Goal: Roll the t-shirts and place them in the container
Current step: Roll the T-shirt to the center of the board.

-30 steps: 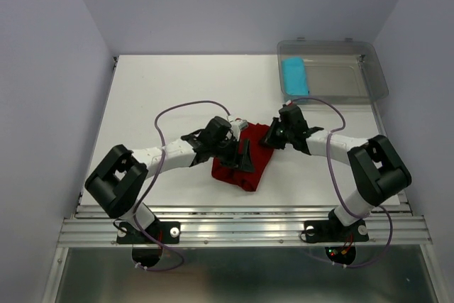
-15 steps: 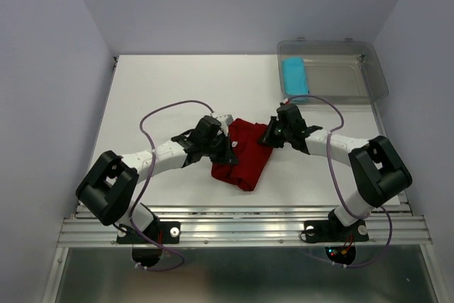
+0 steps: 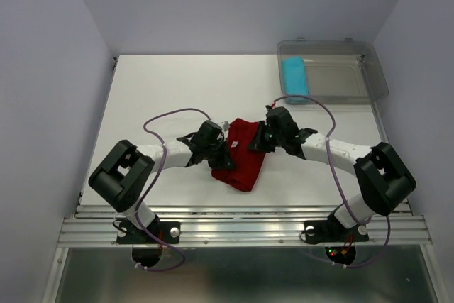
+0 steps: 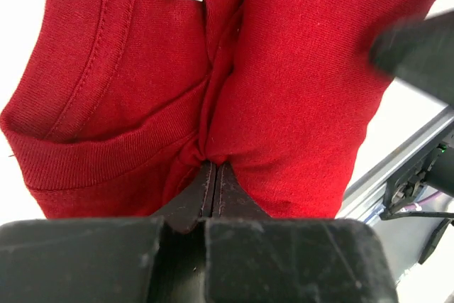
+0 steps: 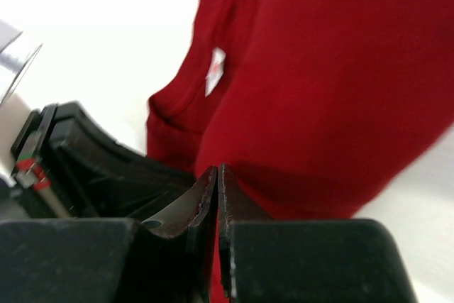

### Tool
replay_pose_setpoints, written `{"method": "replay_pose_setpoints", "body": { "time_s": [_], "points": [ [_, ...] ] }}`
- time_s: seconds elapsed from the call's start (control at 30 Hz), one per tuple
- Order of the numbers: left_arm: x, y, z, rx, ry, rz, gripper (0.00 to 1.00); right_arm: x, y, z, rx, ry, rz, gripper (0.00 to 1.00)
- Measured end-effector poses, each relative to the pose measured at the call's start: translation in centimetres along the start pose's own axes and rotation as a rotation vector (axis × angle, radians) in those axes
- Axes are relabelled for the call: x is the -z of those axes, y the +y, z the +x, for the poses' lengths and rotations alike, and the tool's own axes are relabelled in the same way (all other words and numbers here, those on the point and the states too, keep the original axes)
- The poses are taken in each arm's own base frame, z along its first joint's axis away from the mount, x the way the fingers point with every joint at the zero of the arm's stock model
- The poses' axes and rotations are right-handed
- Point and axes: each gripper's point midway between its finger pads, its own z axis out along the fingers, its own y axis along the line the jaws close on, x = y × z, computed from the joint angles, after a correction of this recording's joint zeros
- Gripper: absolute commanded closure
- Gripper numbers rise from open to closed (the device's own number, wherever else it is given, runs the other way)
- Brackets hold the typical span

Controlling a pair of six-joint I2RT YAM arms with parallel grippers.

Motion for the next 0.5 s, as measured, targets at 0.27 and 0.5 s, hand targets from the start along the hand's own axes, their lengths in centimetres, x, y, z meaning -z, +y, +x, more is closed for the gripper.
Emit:
{"method": "replay_pose_setpoints", "body": {
  "time_s": [0.27,0.5],
  "points": [
    [-0.4,-0.3,-0.1,-0.01,0.004,0.025,1.0,-0.3,2.0,4.4,0.065,0.094,-0.049,0.91],
    [-0.3,-0.3,-0.2,-0.028,0.003,0.028,0.99,-1.2,-0.6,7.0,0.044,0.142,0.013,0.92]
  ]
}}
